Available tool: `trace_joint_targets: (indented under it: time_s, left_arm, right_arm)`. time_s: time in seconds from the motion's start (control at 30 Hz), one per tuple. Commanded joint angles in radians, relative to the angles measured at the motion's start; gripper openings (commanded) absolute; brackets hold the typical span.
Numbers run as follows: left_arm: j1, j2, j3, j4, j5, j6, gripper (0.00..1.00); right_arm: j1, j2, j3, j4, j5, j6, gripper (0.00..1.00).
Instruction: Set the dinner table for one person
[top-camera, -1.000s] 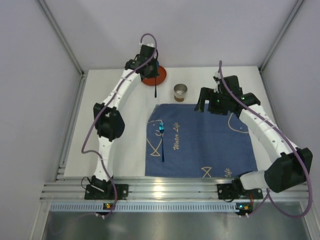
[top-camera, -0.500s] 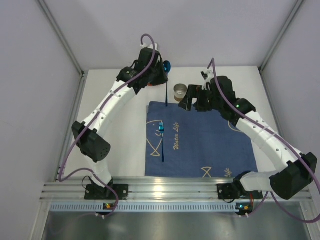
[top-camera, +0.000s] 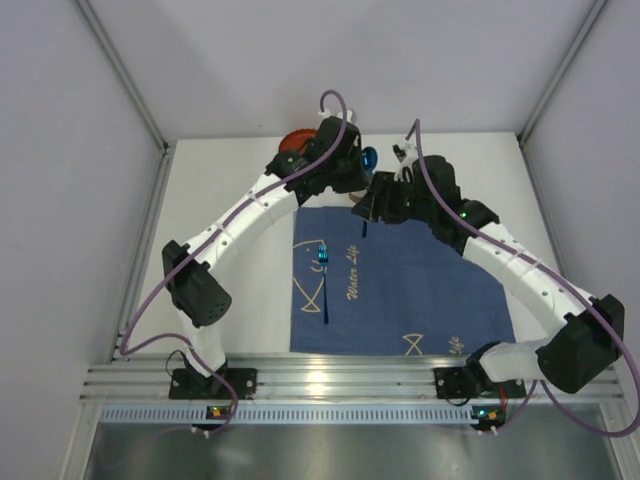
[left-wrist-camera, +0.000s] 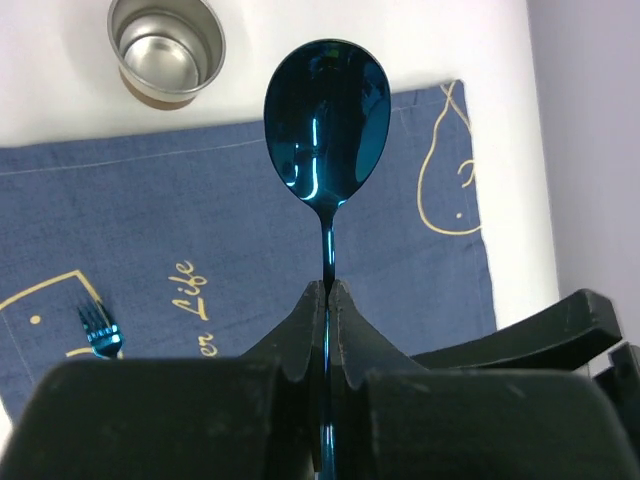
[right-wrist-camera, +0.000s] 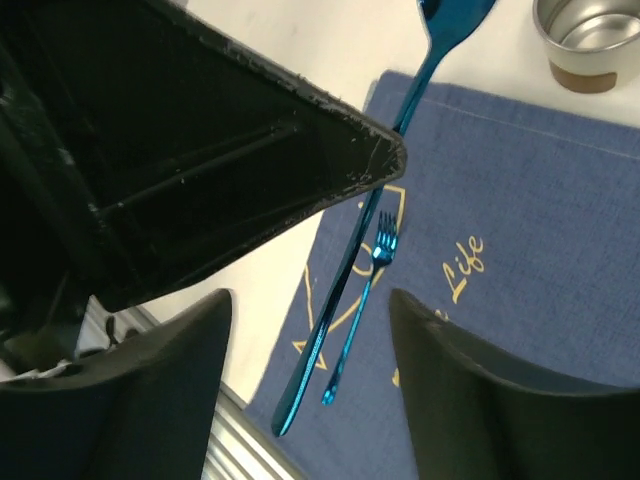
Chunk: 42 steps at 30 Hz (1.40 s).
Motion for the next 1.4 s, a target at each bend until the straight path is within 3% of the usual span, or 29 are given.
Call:
trace_joint_targets:
  time_s: [0.0,0.07,0.1,0.17,0.2,0.4,0.43,0.47,0.57,0.7,1.1,1.37]
  left_arm:
    - [-0.012,-0.064,-0.029,0.058,0.007,-0.038,0.0]
    - [-0.016,-0.097,-0.07,0.09,0.009,-0.055,0.0]
    - [-0.017,-0.11,-0.082,0.097,0.006,-0.063,0.0]
    - [-0.017,-0.144,-0.122,0.119,0.001,-0.077,0.0]
    - [-0.017,-0.153,-0.145,0.124,-0.005,-0.078,0.0]
    - [-0.017,-0.214,-0.277,0.133,-0.001,-0.097,0.01]
    - [-0.017,-0.226,-0.297,0.134,0.009,-0.098,0.07]
    - [-0.019,-0.233,-0.317,0.134,0.01,-0.101,0.24]
    - [-0.017,-0.274,-0.41,0.136,-0.014,-0.11,0.53]
    - [-0.019,-0.322,-0.533,0.147,-0.065,-0.11,0.72]
    - [0.05,-0.354,-0.71,0.068,-0.145,-0.097,0.71]
    - [0.076,-0.432,-0.829,0.071,-0.157,-0.117,0.68]
  right_arm:
    - [0.032,0.013,-0.036,0.058,0.016,0.01,0.49]
    - [0.032,0.005,-0.06,0.056,0.041,0.009,0.36]
    - [0.032,-0.008,-0.065,0.05,0.053,0.009,0.22]
    - [0.032,-0.024,-0.072,0.026,0.093,-0.005,0.12]
    - [0.032,-0.041,-0.074,0.01,0.11,-0.011,0.01]
    - [-0.024,-0.107,-0.074,-0.178,0.2,-0.056,0.0]
    - [-0.037,-0.119,-0.08,-0.203,0.206,-0.06,0.0]
    - [-0.05,-0.134,-0.1,-0.255,0.214,-0.065,0.0]
    - [-0.107,-0.2,-0.157,-0.316,0.219,-0.077,0.0]
    - [-0.201,-0.226,-0.213,-0.401,0.199,-0.097,0.0]
    - [-0.304,-0.019,-0.347,-0.432,0.162,-0.166,0.0]
    - [-0.345,0.1,-0.295,-0.504,0.165,-0.198,0.0]
